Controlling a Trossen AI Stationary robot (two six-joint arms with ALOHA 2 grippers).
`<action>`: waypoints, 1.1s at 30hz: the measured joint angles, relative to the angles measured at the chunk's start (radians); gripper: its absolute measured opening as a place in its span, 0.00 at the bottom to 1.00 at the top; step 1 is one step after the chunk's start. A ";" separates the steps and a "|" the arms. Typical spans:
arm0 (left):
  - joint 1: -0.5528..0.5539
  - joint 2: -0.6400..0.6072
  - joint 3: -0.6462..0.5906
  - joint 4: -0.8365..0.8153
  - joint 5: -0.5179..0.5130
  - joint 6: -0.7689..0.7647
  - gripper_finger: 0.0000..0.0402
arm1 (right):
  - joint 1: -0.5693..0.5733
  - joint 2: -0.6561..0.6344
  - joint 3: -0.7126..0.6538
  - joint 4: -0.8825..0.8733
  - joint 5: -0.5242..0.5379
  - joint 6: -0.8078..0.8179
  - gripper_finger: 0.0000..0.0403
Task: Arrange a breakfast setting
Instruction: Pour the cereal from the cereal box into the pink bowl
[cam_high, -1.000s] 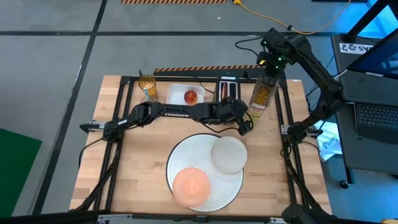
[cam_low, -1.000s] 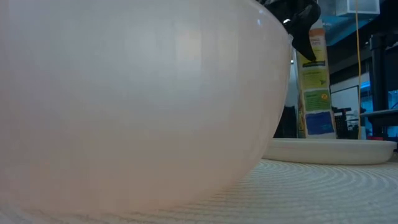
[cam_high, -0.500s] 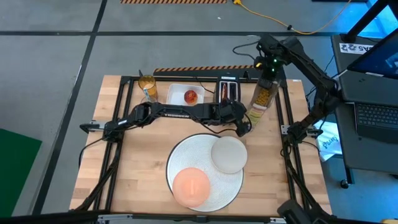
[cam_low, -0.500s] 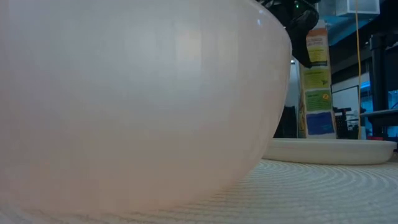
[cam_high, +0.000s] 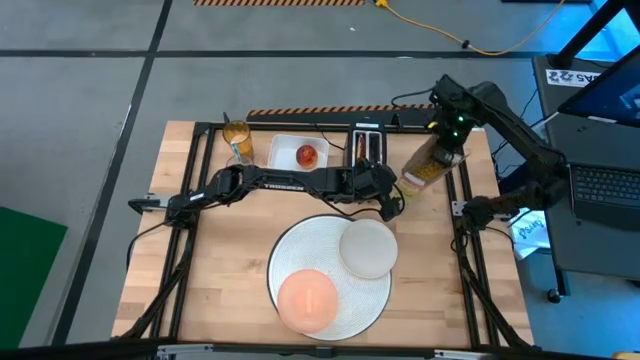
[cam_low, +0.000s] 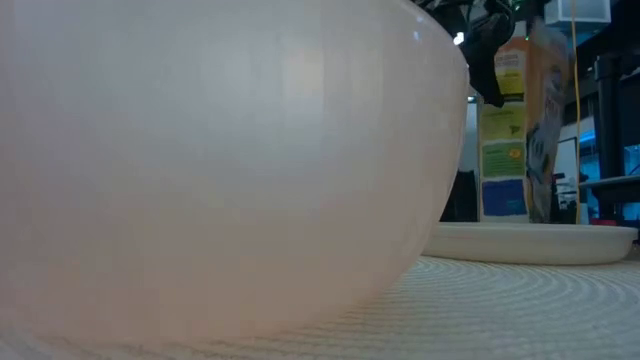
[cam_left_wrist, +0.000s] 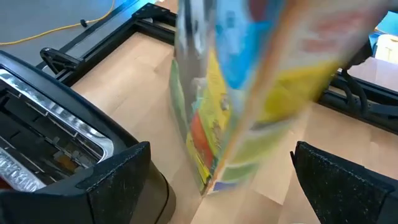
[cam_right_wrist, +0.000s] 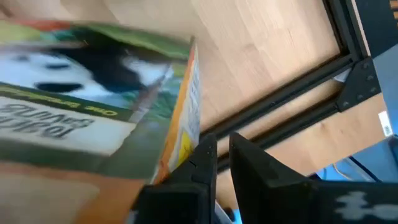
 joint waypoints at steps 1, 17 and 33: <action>0.000 0.000 0.000 0.000 0.001 0.000 0.95 | 0.001 -0.023 0.000 -0.003 -0.014 0.010 0.09; -0.069 0.000 0.000 -0.032 0.023 -0.040 0.95 | 0.000 -0.118 0.002 -0.003 -0.045 0.059 0.09; -0.080 0.108 0.001 0.058 -0.126 -0.123 0.95 | 0.000 -0.118 -0.028 -0.002 -0.027 0.028 0.09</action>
